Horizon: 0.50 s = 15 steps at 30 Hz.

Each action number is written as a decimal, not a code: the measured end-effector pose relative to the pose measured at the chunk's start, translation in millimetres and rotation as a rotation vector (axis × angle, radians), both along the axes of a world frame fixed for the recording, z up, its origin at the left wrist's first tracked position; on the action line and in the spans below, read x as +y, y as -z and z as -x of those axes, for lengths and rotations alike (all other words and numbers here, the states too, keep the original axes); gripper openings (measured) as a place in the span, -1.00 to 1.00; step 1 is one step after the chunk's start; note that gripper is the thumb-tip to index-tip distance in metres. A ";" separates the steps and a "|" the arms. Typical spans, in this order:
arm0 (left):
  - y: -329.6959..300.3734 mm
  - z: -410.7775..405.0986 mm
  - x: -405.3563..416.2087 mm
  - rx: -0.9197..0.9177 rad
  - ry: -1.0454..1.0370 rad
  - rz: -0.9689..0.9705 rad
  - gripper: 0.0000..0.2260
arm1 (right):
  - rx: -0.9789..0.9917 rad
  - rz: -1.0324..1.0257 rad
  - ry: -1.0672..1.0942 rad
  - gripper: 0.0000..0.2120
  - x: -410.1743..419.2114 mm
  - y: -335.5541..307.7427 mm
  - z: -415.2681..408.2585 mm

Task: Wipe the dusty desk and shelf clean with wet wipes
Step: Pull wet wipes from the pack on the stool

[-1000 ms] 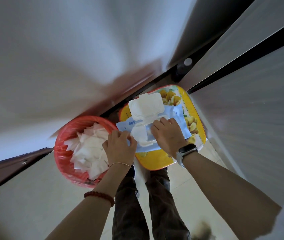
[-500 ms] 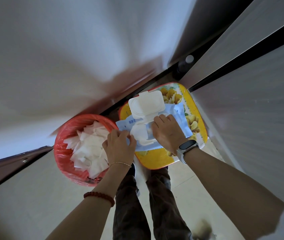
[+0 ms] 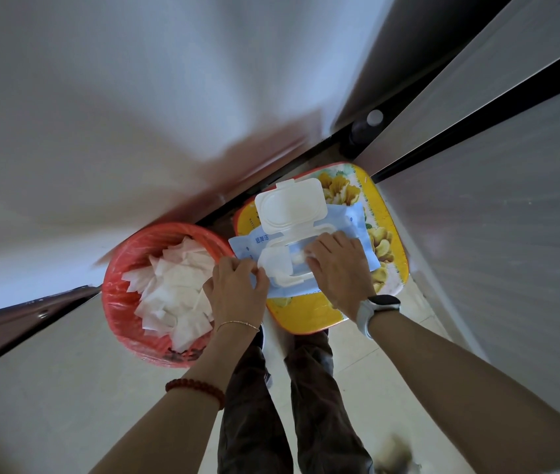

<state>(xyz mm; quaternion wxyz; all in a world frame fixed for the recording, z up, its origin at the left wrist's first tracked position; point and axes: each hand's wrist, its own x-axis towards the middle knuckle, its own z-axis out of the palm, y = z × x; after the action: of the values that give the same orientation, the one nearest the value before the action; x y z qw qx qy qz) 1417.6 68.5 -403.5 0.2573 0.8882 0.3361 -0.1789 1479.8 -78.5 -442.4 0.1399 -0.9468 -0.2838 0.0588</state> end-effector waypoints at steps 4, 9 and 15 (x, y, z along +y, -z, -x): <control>1.0 0.9 -1.0 0.006 -0.019 0.015 -0.86 | -0.036 0.112 -0.054 -0.85 6.4 0.9 -1.9; 0.0 1.7 -0.5 -0.012 -0.025 0.032 -0.88 | -0.060 0.214 -0.045 -0.83 13.2 1.6 -1.6; 0.5 1.7 1.4 -0.007 -0.014 0.030 -0.86 | -0.066 0.201 -0.045 -0.89 11.6 1.9 0.7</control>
<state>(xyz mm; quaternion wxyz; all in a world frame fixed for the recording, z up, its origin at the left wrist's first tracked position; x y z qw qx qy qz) 1415.9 69.9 -404.0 0.2730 0.8825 0.3388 -0.1788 1479.2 -66.8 -444.3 0.0335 -0.9508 -0.3023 0.0590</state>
